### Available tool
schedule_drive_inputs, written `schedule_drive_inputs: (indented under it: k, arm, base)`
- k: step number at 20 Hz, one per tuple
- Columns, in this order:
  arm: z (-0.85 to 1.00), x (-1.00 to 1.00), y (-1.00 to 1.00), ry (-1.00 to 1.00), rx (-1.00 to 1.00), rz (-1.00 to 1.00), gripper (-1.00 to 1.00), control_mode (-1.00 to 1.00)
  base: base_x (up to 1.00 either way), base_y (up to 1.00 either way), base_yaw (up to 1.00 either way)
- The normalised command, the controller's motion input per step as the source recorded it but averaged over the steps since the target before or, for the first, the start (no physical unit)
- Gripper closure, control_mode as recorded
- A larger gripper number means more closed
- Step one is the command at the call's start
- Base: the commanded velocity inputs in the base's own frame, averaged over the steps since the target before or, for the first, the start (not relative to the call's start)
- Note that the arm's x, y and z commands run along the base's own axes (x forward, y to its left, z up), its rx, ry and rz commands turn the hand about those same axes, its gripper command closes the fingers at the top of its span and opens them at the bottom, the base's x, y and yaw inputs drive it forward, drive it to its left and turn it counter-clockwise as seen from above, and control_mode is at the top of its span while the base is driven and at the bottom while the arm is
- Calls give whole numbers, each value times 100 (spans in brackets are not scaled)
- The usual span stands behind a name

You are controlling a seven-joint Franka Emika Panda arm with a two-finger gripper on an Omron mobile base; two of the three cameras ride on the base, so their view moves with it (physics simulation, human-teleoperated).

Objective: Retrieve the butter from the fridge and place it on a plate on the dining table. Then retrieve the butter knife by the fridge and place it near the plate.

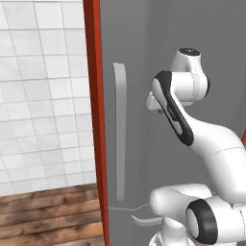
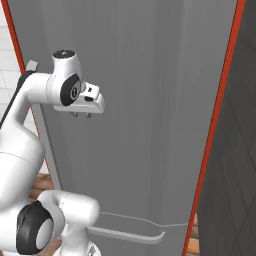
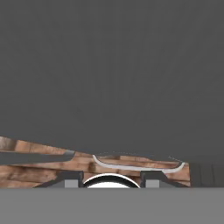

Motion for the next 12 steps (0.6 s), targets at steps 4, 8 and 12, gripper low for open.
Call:
schedule_drive_inputs:
  k: [4, 8, 12]
  arm:
    - [0, 0, 0, 0, 0, 0, -100, 100]
    - [0, 0, 0, 0, 0, 0, -100, 100]
    - [0, 0, 0, 0, 0, 0, -100, 100]
  base:
    - [-3, 0, 0]
    - [-45, 2, -2]
    - [-53, 14, -5]
